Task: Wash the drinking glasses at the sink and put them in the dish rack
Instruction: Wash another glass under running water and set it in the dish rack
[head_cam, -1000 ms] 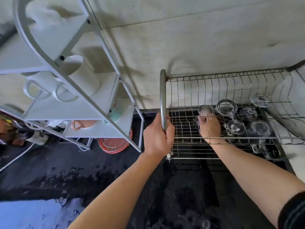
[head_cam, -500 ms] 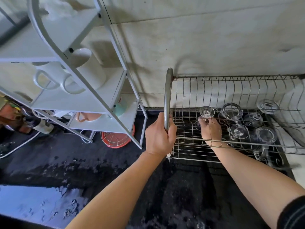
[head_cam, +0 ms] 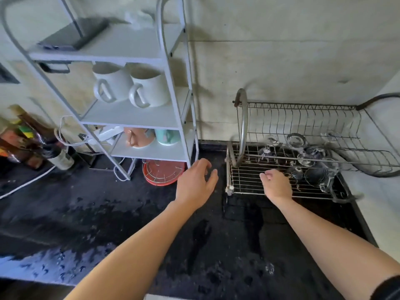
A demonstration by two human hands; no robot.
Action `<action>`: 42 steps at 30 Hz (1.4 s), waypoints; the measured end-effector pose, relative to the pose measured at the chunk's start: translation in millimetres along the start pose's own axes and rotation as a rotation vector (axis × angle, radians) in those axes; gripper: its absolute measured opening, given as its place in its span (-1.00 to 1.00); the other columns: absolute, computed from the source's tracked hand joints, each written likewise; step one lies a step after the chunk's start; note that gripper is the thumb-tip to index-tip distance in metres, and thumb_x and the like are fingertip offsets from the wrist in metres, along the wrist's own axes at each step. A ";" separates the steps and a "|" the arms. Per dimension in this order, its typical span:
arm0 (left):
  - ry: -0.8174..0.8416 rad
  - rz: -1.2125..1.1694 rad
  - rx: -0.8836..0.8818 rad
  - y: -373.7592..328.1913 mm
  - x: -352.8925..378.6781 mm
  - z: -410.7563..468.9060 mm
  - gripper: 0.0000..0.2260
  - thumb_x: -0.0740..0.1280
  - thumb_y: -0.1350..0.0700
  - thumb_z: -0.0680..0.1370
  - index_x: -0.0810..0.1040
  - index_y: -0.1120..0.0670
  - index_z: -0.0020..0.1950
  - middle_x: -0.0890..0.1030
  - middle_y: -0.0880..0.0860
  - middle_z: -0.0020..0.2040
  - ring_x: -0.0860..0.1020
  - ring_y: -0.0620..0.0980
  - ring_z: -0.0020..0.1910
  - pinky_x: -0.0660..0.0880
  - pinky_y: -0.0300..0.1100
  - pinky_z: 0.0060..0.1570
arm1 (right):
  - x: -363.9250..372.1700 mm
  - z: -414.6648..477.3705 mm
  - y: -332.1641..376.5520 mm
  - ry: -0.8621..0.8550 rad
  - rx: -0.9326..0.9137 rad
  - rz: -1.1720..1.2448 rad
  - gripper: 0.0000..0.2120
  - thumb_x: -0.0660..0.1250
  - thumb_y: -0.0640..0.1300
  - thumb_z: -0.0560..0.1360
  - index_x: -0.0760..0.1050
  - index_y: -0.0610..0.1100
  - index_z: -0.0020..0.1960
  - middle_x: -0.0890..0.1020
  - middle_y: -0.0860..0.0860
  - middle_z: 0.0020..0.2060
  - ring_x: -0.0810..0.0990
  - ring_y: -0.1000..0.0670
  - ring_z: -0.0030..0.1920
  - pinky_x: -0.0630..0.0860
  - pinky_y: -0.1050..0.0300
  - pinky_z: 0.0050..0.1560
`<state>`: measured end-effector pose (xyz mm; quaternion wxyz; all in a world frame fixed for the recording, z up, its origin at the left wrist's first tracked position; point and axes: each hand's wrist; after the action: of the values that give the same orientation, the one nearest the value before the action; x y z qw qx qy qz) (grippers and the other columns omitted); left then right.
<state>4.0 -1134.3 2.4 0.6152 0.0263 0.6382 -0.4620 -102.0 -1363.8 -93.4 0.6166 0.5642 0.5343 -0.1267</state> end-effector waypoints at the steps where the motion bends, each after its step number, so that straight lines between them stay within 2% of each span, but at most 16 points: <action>1: 0.013 0.034 -0.017 19.3 -11.5 -14.9 -0.81 0.23 -0.04 0.58 0.47 0.06 0.04 0.51 -0.07 -0.14 0.52 0.00 -0.20 0.40 -0.13 -0.26 | 6.8 -20.0 6.4 -0.016 0.004 -0.022 -0.69 0.21 0.03 0.59 0.55 -0.10 0.21 0.65 -0.02 0.12 0.59 -0.12 0.12 0.47 0.06 -0.01; 4: 0.061 0.107 -0.119 82.1 -54.4 -63.5 -0.84 0.23 0.00 0.56 0.45 0.04 0.07 0.52 -0.07 -0.12 0.53 0.03 -0.15 0.35 -0.13 -0.24 | 36.1 -82.5 33.1 -0.042 -0.018 -0.073 -0.74 0.21 0.04 0.58 0.56 -0.04 0.15 0.66 -0.03 0.02 0.60 -0.16 0.05 0.46 0.05 -0.07; 8: 0.054 0.224 -0.276 164.4 -120.1 -129.8 -0.84 0.21 0.01 0.55 0.46 0.06 0.04 0.56 0.00 -0.04 0.56 0.10 -0.07 0.42 -0.09 -0.16 | 100.5 -155.3 98.6 0.063 -0.158 -0.067 -0.79 0.26 0.06 0.53 0.59 0.01 0.05 0.67 -0.03 -0.04 0.61 -0.18 0.02 0.50 0.05 -0.05; 12: -0.028 0.275 -0.463 233.0 -191.2 -195.0 -0.83 0.21 0.00 0.55 0.47 0.06 0.03 0.57 0.03 -0.02 0.56 0.15 -0.04 0.45 -0.05 -0.11 | 169.3 -224.3 196.6 0.237 -0.402 -0.033 -0.79 0.29 0.08 0.51 0.59 0.01 0.05 0.69 0.06 -0.04 0.62 -0.11 0.03 0.54 0.04 -0.01; 15: -0.102 0.290 -0.600 274.5 -239.5 -243.2 -0.84 0.21 0.00 0.56 0.47 0.06 0.02 0.57 0.04 -0.02 0.56 0.13 -0.04 0.46 -0.04 -0.11 | 212.2 -275.8 267.3 0.349 -0.570 -0.032 -0.79 0.32 0.05 0.50 0.59 0.00 0.08 0.68 0.10 -0.04 0.61 -0.09 0.05 0.48 0.07 0.00; 18: -0.187 0.311 -0.715 307.4 -278.6 -289.2 -0.87 0.19 0.01 0.58 0.46 0.05 0.01 0.57 0.03 -0.02 0.57 0.08 -0.07 0.45 -0.09 -0.16 | 252.1 -322.9 326.4 0.442 -0.730 -0.082 -0.80 0.31 0.05 0.51 0.59 0.01 0.07 0.67 0.09 -0.04 0.60 -0.08 0.05 0.45 0.11 -0.05; 21: -0.279 0.319 -0.851 336.6 -311.1 -332.7 -0.85 0.19 0.03 0.60 0.48 0.04 0.08 0.58 0.03 0.05 0.56 0.05 -0.01 0.35 -0.17 -0.17 | 294.0 -363.4 374.7 0.538 -0.865 -0.116 -0.80 0.31 0.05 0.51 0.58 0.01 0.07 0.66 0.08 -0.06 0.59 -0.09 0.03 0.42 0.11 -0.09; 24: -0.324 0.356 -0.978 369.1 -339.0 -370.2 -0.80 0.17 0.01 0.60 0.47 0.05 0.14 0.58 0.04 0.10 0.56 0.08 0.03 0.37 -0.12 -0.11 | 336.9 -400.0 418.1 0.613 -0.969 -0.145 -0.82 0.31 0.05 0.52 0.58 0.01 0.05 0.66 0.07 -0.08 0.58 -0.08 -0.03 0.39 0.14 -0.14; 28: -0.367 0.381 -1.149 417.9 -373.3 -408.6 -0.82 0.16 0.04 0.59 0.45 0.12 0.05 0.58 0.08 0.04 0.56 0.12 -0.04 0.47 -0.06 -0.11 | 398.8 -446.4 474.0 0.742 -1.101 -0.186 -0.80 0.28 0.07 0.54 0.56 0.00 0.07 0.64 0.06 -0.08 0.58 -0.04 -0.06 0.54 0.10 -0.09; 30: -0.392 0.374 -1.242 437.2 -389.4 -424.6 -0.83 0.17 0.06 0.58 0.45 0.13 0.03 0.58 0.09 0.02 0.55 0.13 -0.07 0.50 -0.02 -0.11 | 427.3 -469.1 500.7 0.806 -1.168 -0.200 -0.79 0.28 0.06 0.54 0.56 -0.01 0.08 0.65 0.04 -0.05 0.58 -0.04 -0.07 0.52 0.12 -0.12; 35: -0.516 0.330 -1.443 464.6 -412.4 -469.8 -0.83 0.19 0.05 0.57 0.47 0.10 0.07 0.58 0.07 0.03 0.54 0.13 0.00 0.44 -0.06 -0.09 | 483.9 -539.6 555.6 0.965 -1.314 -0.269 -0.78 0.26 0.04 0.53 0.57 -0.06 0.03 0.63 0.02 -0.12 0.59 -0.06 -0.09 0.52 0.08 -0.11; 38: -0.547 0.318 -1.547 476.3 -417.7 -500.4 -0.80 0.18 0.03 0.57 0.46 0.07 0.12 0.58 0.04 0.09 0.54 0.10 0.05 0.44 -0.07 -0.05 | 514.3 -587.4 580.6 1.014 -1.386 -0.326 -0.76 0.27 0.02 0.51 0.58 -0.04 0.09 0.66 0.02 -0.03 0.60 -0.09 -0.04 0.47 0.11 -0.13; 42: -0.580 0.278 -1.638 500.4 -422.6 -536.8 -0.79 0.17 0.04 0.59 0.46 0.09 0.15 0.56 0.04 0.12 0.53 0.08 0.08 0.41 -0.09 -0.04 | 555.7 -643.3 608.2 1.062 -1.397 -0.383 -0.78 0.31 0.03 0.49 0.60 -0.02 0.06 0.67 -0.02 0.00 0.59 -0.12 -0.02 0.45 0.13 -0.13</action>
<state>-1.2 -288.3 -33.2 0.6293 -0.4643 0.5785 0.2318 248.4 -379.4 -64.7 0.4590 -0.0541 0.7893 0.4043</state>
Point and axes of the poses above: each hand's wrist, its own z-axis towards the middle knuckle, its own x-axis out of the palm, y = z × x
